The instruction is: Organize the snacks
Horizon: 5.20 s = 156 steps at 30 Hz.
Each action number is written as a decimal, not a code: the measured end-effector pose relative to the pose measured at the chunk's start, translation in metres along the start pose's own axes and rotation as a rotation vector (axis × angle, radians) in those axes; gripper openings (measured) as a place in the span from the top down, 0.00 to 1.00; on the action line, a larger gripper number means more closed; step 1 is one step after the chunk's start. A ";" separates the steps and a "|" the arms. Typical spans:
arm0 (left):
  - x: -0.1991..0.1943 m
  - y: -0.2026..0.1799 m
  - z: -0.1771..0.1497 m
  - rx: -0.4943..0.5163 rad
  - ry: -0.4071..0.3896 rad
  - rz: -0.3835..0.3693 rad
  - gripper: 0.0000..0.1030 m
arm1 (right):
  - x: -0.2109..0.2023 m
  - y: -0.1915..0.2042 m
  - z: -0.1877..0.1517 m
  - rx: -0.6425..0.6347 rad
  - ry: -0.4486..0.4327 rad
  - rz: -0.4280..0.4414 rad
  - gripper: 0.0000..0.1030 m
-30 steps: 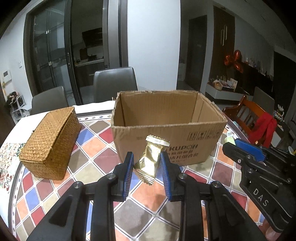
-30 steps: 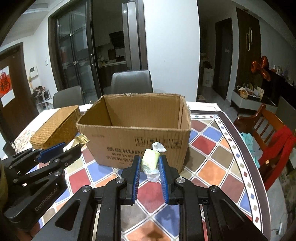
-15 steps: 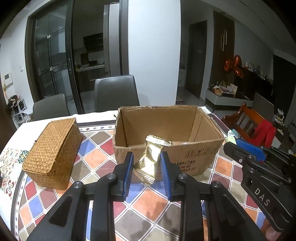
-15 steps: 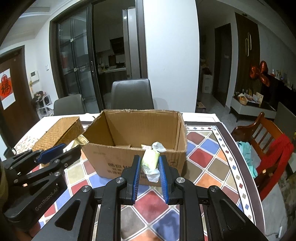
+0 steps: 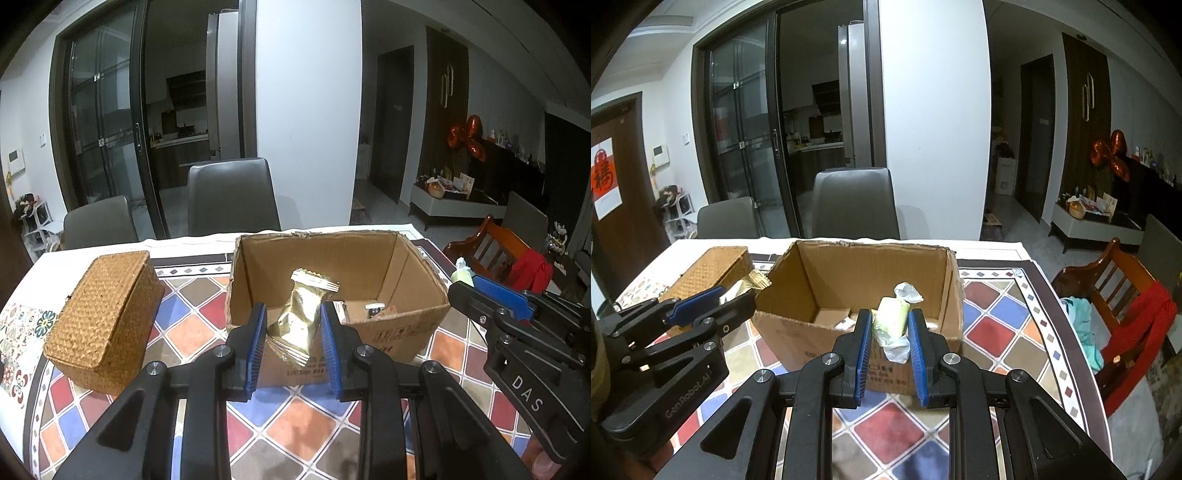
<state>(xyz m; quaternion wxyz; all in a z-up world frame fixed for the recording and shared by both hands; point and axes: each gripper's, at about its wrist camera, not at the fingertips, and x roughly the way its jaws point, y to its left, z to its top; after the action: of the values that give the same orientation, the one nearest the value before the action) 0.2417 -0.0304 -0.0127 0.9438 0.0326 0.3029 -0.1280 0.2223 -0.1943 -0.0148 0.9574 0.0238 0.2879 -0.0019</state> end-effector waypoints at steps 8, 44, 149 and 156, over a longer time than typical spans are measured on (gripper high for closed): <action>0.015 0.001 0.010 0.001 0.004 -0.009 0.71 | 0.015 -0.003 0.008 0.003 -0.002 -0.005 0.79; 0.069 0.007 0.021 -0.008 0.052 -0.012 0.66 | 0.080 -0.005 0.018 -0.003 0.055 -0.006 0.78; -0.183 -0.008 -0.115 -0.054 -0.120 0.145 0.07 | -0.169 0.008 -0.110 0.007 -0.090 -0.063 0.34; -0.206 -0.014 -0.131 -0.057 -0.131 0.149 0.07 | -0.194 0.007 -0.127 0.015 -0.100 -0.065 0.34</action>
<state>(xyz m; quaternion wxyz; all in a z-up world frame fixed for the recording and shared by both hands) 0.0031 0.0202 -0.0002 0.9691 0.0198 0.2405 -0.0506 -0.0092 -0.1835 -0.0132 0.9698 0.0214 0.2401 -0.0366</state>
